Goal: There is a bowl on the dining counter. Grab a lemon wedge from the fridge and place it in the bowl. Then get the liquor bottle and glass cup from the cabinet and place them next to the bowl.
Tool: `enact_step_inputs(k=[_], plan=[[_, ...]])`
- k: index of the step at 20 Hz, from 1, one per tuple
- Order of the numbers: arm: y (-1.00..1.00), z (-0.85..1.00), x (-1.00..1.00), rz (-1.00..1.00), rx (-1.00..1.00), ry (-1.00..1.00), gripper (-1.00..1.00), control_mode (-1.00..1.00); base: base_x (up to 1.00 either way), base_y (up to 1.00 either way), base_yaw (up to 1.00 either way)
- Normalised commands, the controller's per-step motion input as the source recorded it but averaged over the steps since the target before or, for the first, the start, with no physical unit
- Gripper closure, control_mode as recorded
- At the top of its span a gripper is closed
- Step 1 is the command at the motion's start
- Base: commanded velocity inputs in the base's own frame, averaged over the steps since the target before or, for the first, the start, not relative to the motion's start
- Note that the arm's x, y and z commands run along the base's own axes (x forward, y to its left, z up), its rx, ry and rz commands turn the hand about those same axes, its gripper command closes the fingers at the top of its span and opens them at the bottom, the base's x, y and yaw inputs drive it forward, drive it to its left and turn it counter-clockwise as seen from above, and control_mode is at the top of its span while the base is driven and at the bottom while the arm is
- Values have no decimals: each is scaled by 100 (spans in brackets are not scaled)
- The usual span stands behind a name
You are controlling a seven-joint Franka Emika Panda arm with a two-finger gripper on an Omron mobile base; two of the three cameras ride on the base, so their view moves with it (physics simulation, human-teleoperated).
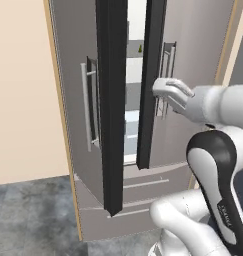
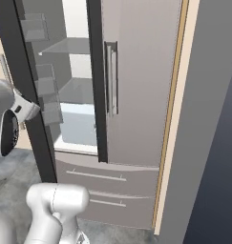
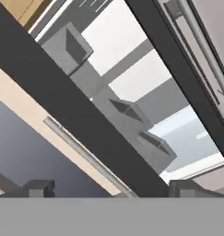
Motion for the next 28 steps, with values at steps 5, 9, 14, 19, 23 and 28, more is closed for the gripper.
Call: enact_step_inputs(k=[5,9,14,19,23,28], plan=[[-86,0,54,17,27,6,-100,-100,0,0,0],[-23,-1,97,13,24,21,-100,-100,0,0,0],[0,-8,100,12,20,29,-100,-100,0,0,0],[1,-20,91,11,17,28,-100,-100,0,0,0],[21,-29,77,10,15,24,-100,-100,0,0,0],[34,-30,55,10,15,17,-100,-100,0,0,0]])
